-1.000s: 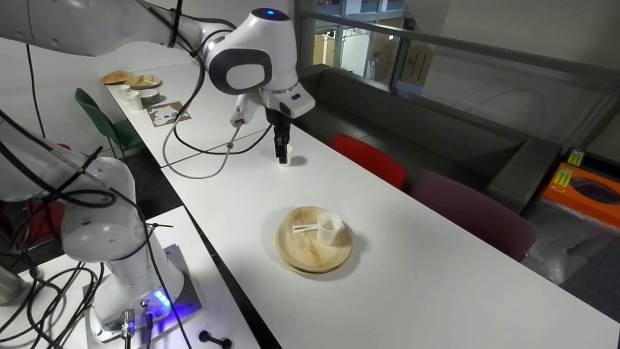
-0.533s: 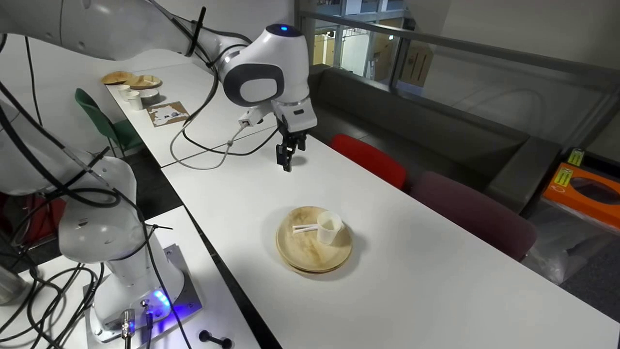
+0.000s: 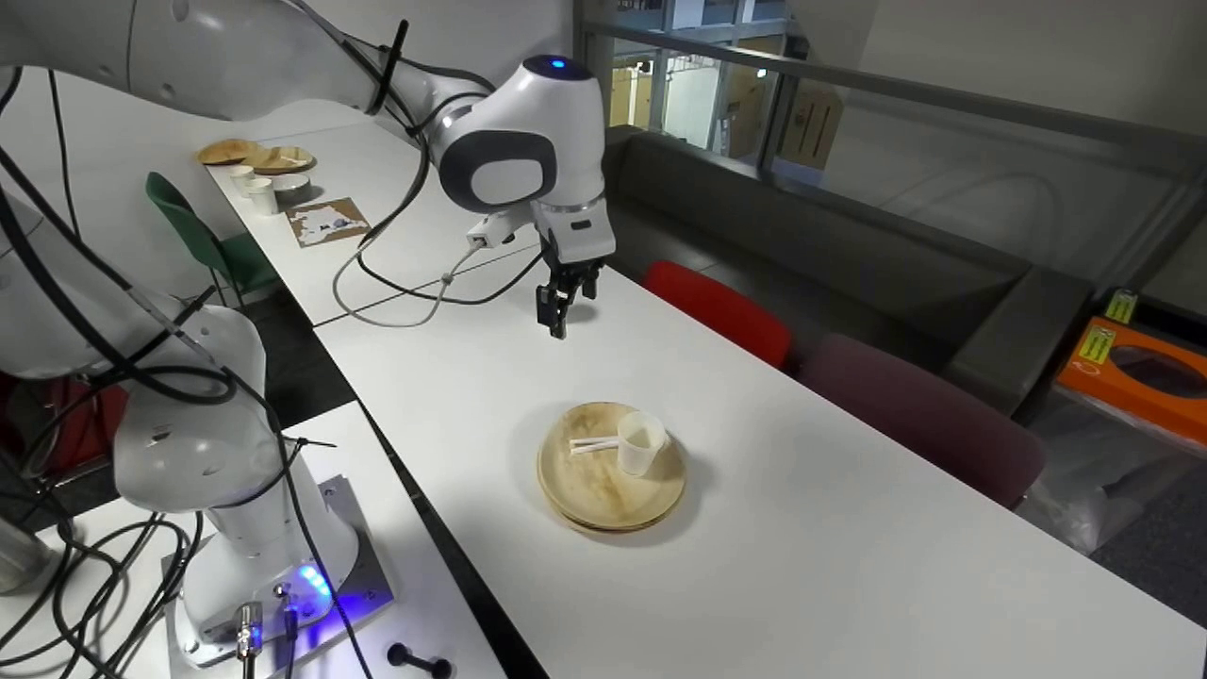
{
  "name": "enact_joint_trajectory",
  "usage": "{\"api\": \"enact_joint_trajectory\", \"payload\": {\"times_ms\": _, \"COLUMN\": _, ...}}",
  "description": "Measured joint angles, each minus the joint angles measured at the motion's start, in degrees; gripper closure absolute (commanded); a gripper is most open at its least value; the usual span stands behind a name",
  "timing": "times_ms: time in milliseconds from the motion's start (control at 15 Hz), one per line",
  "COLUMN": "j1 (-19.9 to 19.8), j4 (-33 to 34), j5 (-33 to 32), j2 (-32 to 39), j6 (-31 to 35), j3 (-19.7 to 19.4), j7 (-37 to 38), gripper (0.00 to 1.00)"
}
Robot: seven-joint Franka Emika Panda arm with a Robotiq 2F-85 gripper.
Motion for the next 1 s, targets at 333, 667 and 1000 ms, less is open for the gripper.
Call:
{"api": "enact_joint_trajectory", "payload": {"times_ms": 333, "j1": 0.01, "j4": -0.03, "j5": -1.03, "j2": 1.46, "j6": 0.0, "j3": 0.46, "j7": 1.01, "gripper": 0.0}}
{"api": "enact_joint_trajectory", "payload": {"times_ms": 667, "j1": -0.9, "j4": 3.27, "j5": -6.21, "j2": 10.22, "j6": 0.43, "j3": 0.17, "j7": 7.7, "gripper": 0.0}}
{"api": "enact_joint_trajectory", "payload": {"times_ms": 1000, "j1": -0.93, "j4": 9.37, "j5": -9.35, "j2": 19.71, "j6": 0.43, "j3": -2.21, "j7": 10.97, "gripper": 0.0}}
